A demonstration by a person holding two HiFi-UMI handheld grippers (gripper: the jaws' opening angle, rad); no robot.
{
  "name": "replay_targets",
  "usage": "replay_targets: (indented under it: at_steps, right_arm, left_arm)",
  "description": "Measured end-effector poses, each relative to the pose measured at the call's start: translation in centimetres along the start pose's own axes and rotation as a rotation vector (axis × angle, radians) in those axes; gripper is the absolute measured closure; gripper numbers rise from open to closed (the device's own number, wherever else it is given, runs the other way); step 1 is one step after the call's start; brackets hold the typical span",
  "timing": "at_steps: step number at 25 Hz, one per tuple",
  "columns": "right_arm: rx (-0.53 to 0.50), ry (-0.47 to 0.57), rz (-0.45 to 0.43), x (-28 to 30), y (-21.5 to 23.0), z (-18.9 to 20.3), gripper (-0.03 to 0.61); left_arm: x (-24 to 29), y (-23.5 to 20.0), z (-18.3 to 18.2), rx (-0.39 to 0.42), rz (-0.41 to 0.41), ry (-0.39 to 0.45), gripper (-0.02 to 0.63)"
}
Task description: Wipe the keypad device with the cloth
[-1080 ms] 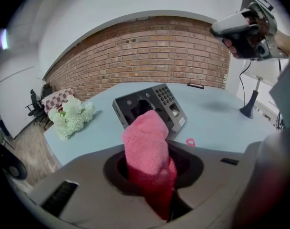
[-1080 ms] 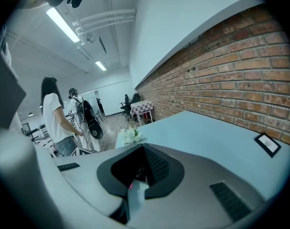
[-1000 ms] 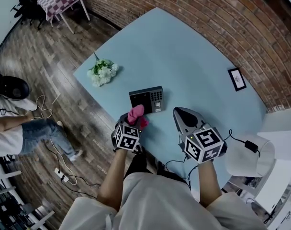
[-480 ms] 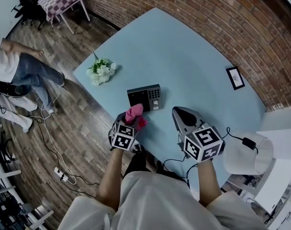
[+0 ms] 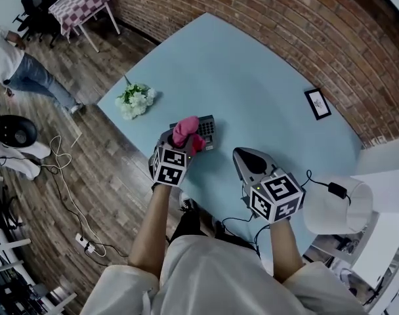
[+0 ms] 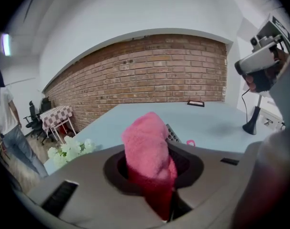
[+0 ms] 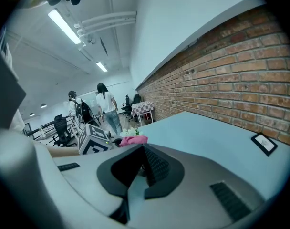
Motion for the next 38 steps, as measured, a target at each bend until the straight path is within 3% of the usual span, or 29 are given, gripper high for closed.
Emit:
replay_targets:
  at_steps: [17, 29, 38]
  right_arm:
    - [0.026, -0.016, 0.042, -1.3, 1.4, 1.4, 0.557]
    - [0.03, -0.016, 0.041, -1.2, 1.3, 1.3, 0.557]
    - [0.032, -0.02, 0.043, -1.3, 1.4, 1.6, 0.557]
  left_arm:
    - [3.3, 1.8, 1.9, 0.023, 0.057, -0.078, 0.483]
    - [3.6, 3.9, 5.1, -0.09, 0.13, -0.069, 0.483]
    - [3.8, 5.8, 8.0, -0.07, 0.161, -0.128, 0.483]
Point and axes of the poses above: the fingertips, and each gripper's own axes: x forward along the fingers, y to its right, z out of its underside, the point moved 1 cm from there along -x, backward along the fingers, and after that the axes turned 8 degrees about z, right-handed, at the moved point
